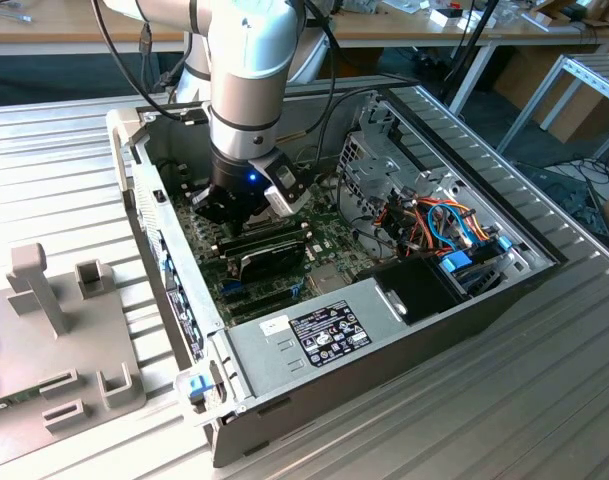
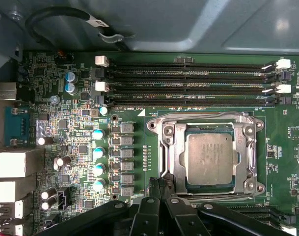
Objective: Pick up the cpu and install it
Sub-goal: 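Install the second cpu locking lever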
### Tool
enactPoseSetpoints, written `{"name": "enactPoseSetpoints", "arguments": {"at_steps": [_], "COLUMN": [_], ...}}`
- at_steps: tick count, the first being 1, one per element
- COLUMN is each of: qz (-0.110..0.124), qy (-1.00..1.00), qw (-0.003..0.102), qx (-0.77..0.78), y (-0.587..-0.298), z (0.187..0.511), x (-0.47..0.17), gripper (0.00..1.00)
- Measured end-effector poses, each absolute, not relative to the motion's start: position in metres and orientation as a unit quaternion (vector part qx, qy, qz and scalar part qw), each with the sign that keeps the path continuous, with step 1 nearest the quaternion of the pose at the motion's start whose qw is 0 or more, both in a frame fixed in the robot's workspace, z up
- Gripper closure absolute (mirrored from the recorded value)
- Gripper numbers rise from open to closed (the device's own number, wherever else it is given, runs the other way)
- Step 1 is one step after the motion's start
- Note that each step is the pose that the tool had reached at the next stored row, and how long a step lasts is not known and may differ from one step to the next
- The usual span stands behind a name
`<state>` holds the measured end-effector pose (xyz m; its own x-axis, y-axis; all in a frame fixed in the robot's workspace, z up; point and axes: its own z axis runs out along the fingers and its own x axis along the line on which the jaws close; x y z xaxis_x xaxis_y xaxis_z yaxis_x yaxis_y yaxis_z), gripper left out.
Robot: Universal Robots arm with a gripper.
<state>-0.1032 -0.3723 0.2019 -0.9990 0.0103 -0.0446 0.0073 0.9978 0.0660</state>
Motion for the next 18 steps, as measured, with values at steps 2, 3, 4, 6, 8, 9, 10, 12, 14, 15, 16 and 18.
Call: {"name": "enactPoseSetpoints", "arguments": {"at_steps": [2,3,4,6,8,9,10,12,14,15,16,18], "qz": [0.032,0.032,0.031,0.030,0.029,0.029,0.029,0.028,0.028,0.027,0.027,0.026], "qy": [0.999,0.999,0.999,0.999,0.999,0.999,0.999,0.999,0.999,0.999,0.999,0.999], "qw": [0.022,0.023,0.023,0.023,0.023,0.023,0.023,0.023,0.023,0.023,0.023,0.023], "qx": [0.004,0.004,0.004,0.004,0.004,0.004,0.004,0.004,0.004,0.004,0.004,0.004], "y": [-0.3722,-0.3722,-0.3722,-0.3723,-0.3723,-0.3723,-0.3723,-0.3724,-0.3725,-0.3725,-0.3726,-0.3731], "z": [0.2018,0.2018,0.2017,0.2019,0.2019,0.2019,0.2019,0.2019,0.2020,0.2020,0.2021,0.2022], "x": [-0.1032,-0.1032,-0.1032,-0.1032,-0.1032,-0.1032,-0.1032,-0.1033,-0.1032,-0.1032,-0.1032,-0.1032], "gripper": [0.89,0.89,0.89,0.89,0.89,0.89,0.89,0.89,0.89,0.89,0.89,0.89]}}
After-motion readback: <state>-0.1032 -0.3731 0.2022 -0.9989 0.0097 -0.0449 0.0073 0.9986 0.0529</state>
